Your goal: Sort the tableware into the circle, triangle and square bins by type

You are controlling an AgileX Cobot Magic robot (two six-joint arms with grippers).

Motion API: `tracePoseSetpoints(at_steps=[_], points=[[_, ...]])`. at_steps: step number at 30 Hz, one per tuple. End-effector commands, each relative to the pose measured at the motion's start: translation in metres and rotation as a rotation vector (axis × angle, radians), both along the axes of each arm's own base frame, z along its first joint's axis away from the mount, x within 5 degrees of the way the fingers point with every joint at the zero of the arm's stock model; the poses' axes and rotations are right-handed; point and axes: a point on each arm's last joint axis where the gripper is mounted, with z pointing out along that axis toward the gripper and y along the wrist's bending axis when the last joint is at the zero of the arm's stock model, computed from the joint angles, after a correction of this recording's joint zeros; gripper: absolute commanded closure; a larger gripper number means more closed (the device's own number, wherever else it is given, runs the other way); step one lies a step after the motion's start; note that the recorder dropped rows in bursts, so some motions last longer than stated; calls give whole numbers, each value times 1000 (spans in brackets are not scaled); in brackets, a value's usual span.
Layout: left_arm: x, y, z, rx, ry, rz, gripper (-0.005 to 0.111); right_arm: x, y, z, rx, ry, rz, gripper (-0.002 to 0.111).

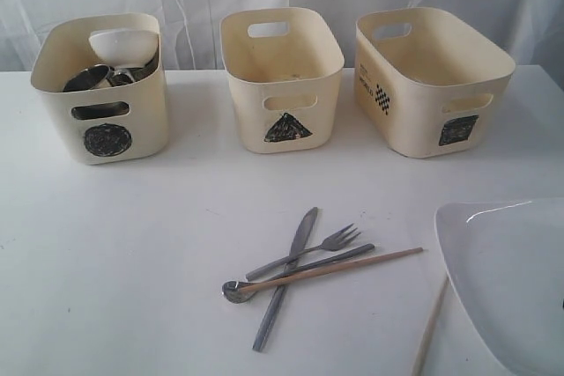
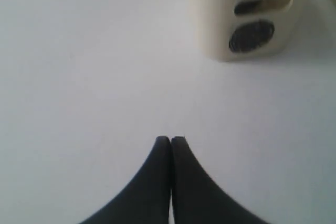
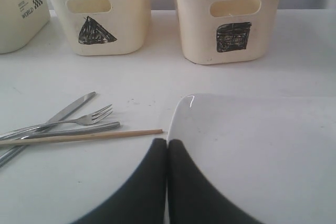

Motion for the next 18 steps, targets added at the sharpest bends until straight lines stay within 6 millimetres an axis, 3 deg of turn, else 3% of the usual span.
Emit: tracePoseSetpoints(at_steps=[1, 6, 9, 13, 18], points=[[-30, 5, 10, -31, -122, 75, 107, 0, 0, 0, -1, -7, 1, 108], [-65, 7, 9, 131, -151, 66, 107, 0, 0, 0, -1, -7, 1, 108], [-76, 7, 6, 166, -186, 63, 107, 0, 0, 0, -1, -7, 1, 108], [-71, 6, -13, 132, -294, 62, 107, 0, 0, 0, -1, -7, 1, 108], [-55, 4, -60, -18, -317, 80, 107, 0, 0, 0, -1, -7, 1, 108]])
